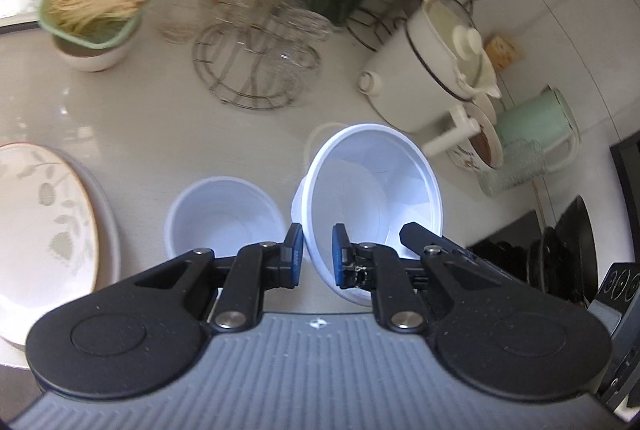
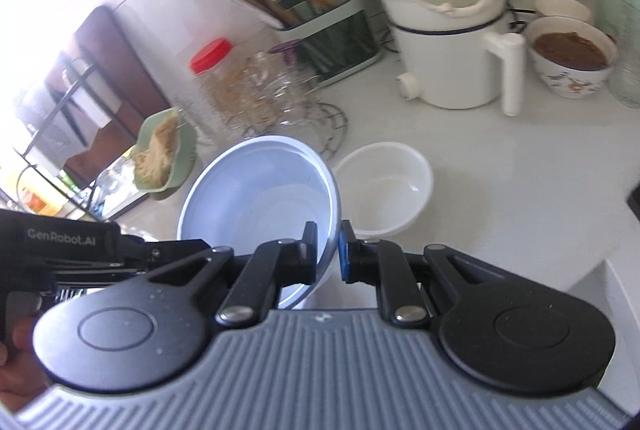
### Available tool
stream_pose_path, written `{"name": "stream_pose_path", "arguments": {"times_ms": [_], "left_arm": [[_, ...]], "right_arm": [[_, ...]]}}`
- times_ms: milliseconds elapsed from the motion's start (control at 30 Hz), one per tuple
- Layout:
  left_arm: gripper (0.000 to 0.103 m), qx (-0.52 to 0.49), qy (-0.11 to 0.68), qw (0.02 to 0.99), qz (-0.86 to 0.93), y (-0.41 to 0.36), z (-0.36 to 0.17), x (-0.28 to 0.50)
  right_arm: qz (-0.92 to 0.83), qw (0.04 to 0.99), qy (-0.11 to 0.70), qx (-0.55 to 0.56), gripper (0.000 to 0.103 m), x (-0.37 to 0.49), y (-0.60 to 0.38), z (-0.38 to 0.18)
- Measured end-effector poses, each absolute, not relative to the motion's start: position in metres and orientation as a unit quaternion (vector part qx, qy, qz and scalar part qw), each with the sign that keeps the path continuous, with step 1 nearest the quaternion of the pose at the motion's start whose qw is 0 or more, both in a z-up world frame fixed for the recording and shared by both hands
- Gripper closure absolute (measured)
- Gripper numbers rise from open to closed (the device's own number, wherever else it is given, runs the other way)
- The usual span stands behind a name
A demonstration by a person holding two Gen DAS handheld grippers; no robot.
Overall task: Organize plates and bowls
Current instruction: 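Lower the held bowl into the other plastic bowl and open both grippers, then move both grippers to the white ceramic bowl and close them on its rim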
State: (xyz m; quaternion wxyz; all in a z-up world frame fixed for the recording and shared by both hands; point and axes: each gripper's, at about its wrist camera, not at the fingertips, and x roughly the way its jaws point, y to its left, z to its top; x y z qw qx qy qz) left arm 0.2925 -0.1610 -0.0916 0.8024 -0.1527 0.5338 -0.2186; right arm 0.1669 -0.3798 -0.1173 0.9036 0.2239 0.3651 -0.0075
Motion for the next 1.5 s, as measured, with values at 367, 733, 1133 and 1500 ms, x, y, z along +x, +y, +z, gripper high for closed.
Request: {"name": "stream_pose_path", "arguments": {"times_ms": [367,733,1133,1500], "left_arm": [[0.087,-0.163,0.530,0.815,-0.171,-0.127,-0.114,0.308],[0.087,-0.146,0.563,0.800,-0.145,-0.119,-0.160,0.317],[0.069,-0.141,0.570,0.798,-0.135,-0.116,-0.165,0.311],[0.059,-0.121,0.523,0.832,-0.139,-0.110,-0.125,0.303]], "right_arm": [[0.048,0.899,0.394,0.183,0.089,0.210,-0.343,-0.128],[0.063,0.875,0.453,0.161,0.087,0.228,-0.326,-0.160],[0.053,0.862,0.476,0.163,0.087,0.226,-0.326,-0.170],[0.047,0.890,0.430,0.142,0.064,0.209,-0.332,-0.138]]}}
